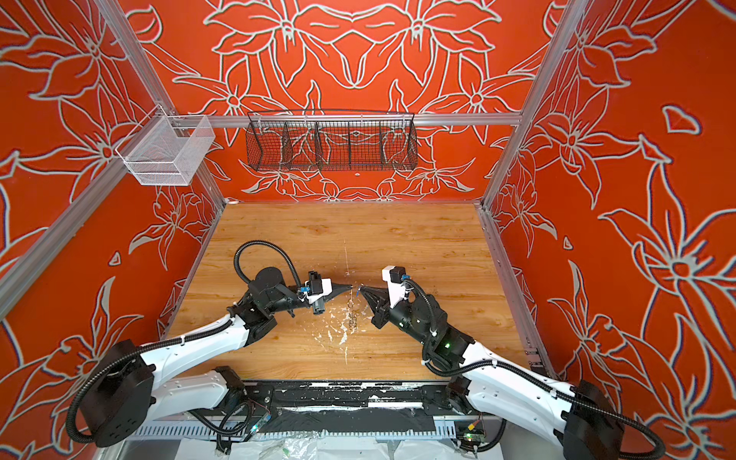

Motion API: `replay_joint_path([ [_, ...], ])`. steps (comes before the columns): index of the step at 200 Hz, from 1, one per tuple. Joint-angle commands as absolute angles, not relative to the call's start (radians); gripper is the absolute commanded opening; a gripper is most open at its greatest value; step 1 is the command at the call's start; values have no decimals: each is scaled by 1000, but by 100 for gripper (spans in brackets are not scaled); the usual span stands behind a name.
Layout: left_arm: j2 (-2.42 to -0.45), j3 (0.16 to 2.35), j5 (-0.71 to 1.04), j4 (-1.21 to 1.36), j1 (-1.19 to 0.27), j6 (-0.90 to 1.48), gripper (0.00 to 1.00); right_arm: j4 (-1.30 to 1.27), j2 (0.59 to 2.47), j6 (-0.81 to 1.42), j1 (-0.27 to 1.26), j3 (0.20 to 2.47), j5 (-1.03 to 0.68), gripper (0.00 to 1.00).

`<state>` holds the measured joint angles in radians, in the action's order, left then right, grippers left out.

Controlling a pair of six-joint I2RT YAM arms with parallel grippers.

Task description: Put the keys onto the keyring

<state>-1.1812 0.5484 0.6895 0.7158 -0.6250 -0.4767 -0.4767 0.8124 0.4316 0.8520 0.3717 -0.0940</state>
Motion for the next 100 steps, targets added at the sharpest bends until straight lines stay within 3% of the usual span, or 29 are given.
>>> replay_joint_path([
  [1, -1158, 546, 708, 772, -635, -502, 0, -529, 809, 459, 846, 354, -131, 0],
  [100, -1160, 513, 665, 839, -636, -495, 0, -647, 834, 485, 830, 318, -228, 0],
])
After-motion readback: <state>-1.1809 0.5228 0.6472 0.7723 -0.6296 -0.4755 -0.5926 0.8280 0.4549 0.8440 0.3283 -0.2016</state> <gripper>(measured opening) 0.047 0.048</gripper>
